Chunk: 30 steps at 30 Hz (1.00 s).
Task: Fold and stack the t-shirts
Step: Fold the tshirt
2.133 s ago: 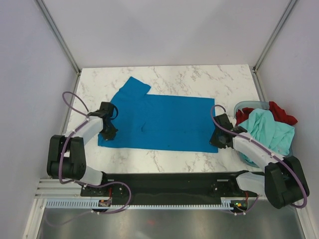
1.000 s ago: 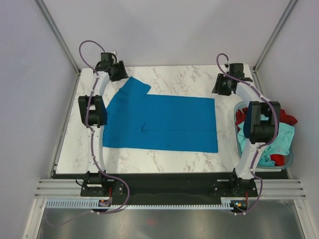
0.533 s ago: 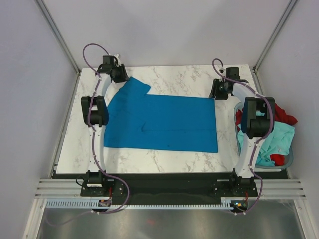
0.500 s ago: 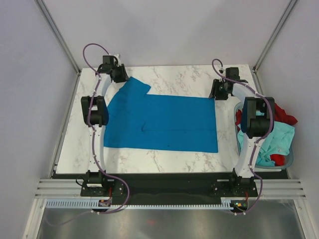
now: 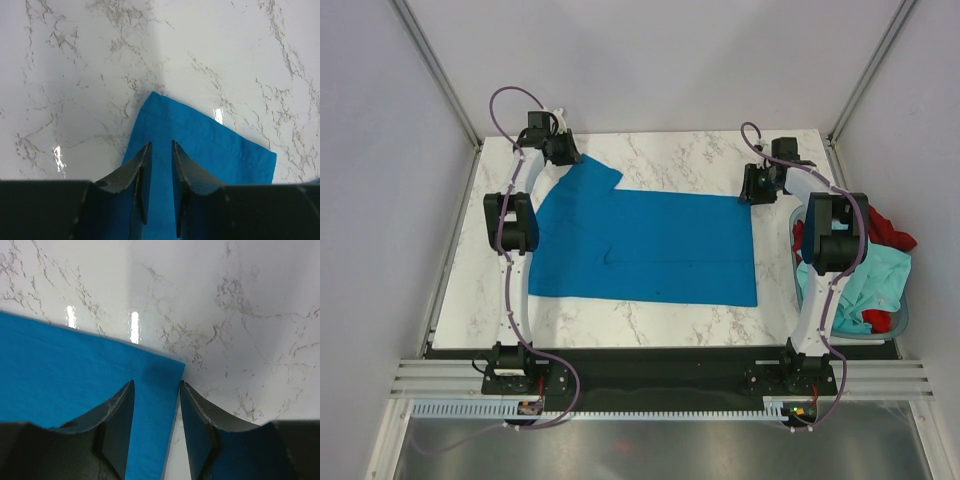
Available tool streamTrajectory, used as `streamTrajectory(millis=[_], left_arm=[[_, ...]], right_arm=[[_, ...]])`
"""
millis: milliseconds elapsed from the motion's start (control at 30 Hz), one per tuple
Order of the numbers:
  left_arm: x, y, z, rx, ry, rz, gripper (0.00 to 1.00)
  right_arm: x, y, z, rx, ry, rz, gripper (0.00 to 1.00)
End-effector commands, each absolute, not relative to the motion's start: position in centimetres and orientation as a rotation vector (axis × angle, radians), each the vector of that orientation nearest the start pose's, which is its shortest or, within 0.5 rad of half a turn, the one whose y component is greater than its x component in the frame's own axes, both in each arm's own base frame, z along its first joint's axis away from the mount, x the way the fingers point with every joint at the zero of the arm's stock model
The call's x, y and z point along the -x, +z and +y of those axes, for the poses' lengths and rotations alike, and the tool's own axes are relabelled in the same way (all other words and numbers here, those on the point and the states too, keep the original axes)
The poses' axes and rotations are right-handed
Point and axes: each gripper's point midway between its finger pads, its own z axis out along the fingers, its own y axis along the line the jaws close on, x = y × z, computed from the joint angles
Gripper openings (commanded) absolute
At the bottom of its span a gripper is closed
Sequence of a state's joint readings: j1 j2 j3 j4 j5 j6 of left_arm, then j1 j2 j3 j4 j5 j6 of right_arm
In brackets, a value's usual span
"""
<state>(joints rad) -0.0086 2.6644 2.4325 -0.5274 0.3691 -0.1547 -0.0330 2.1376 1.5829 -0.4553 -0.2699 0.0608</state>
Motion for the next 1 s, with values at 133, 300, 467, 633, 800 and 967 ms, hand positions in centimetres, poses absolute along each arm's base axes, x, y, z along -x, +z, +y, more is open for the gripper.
streamTrajectory(millis=[133,300,467,633,800,967], left_arm=[[-65.9,5.7,-7.5,-0.074,-0.504,2.264,0.18],[-65.7,7.0,-5.1,-0.016,-0.344,2.270,0.32],[-64.5,6.8,-3.1,0.007,-0.216,2.308,0.49],[-63.2,5.1,-3.9,-0.006,-0.272,2.356,0.50],[-62.9,4.8,-4.3,-0.028,-0.299,2.363,0.52],[-63.4,8.5,-4.2,-0.054,-0.283,2.297,0.55]], right_arm=[[-50.4,3.0,3.3,0.030,0.391,2.563,0.50],[-50.5,3.5,3.5,0.033,0.405,2.557,0.50],[-50.4,3.9,3.7,0.026,0.421,2.552,0.50],[-50.4,3.8,3.5,0.026,0.407,2.555,0.50],[-50.4,3.9,3.4,0.040,0.394,2.552,0.50],[-50.4,3.7,3.3,0.037,0.387,2.557,0.50]])
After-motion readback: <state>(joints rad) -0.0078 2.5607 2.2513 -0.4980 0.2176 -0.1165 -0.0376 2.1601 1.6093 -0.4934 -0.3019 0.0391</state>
